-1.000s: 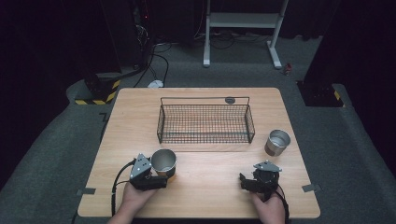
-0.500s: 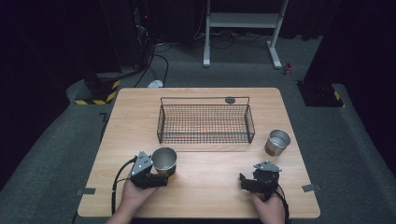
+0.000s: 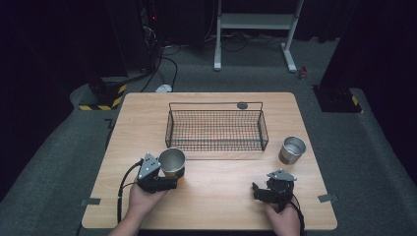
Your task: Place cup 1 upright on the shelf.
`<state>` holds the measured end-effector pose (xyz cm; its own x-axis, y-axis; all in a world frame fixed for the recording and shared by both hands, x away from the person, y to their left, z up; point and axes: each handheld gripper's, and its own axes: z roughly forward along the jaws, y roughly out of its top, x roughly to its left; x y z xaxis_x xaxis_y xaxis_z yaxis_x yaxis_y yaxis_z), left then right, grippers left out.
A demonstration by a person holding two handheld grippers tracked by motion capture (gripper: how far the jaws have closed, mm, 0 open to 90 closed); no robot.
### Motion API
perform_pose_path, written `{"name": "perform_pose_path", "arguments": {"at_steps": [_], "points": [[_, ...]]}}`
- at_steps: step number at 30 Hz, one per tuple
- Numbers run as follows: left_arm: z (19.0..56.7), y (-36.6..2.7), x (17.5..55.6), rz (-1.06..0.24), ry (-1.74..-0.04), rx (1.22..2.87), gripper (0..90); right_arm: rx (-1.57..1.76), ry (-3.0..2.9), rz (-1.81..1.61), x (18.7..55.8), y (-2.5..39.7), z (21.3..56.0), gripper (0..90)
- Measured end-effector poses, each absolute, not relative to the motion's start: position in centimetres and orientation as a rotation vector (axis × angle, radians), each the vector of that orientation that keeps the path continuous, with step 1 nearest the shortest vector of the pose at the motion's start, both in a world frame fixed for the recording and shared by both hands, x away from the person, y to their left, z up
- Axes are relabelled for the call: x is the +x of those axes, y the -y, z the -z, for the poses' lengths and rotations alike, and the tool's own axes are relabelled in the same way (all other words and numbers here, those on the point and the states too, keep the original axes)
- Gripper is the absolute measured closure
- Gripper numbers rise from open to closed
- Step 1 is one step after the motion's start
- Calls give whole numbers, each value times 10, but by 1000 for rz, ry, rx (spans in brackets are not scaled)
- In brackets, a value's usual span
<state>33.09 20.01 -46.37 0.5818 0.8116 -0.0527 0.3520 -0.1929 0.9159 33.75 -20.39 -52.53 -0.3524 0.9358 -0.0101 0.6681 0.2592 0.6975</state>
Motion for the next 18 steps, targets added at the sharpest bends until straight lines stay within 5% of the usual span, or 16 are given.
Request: {"name": "perform_pose_path", "arguments": {"at_steps": [18], "points": [[453, -193, 350, -523, -935, 1742, 151, 1455, -2112, -850, 338, 204, 525, 82]]}}
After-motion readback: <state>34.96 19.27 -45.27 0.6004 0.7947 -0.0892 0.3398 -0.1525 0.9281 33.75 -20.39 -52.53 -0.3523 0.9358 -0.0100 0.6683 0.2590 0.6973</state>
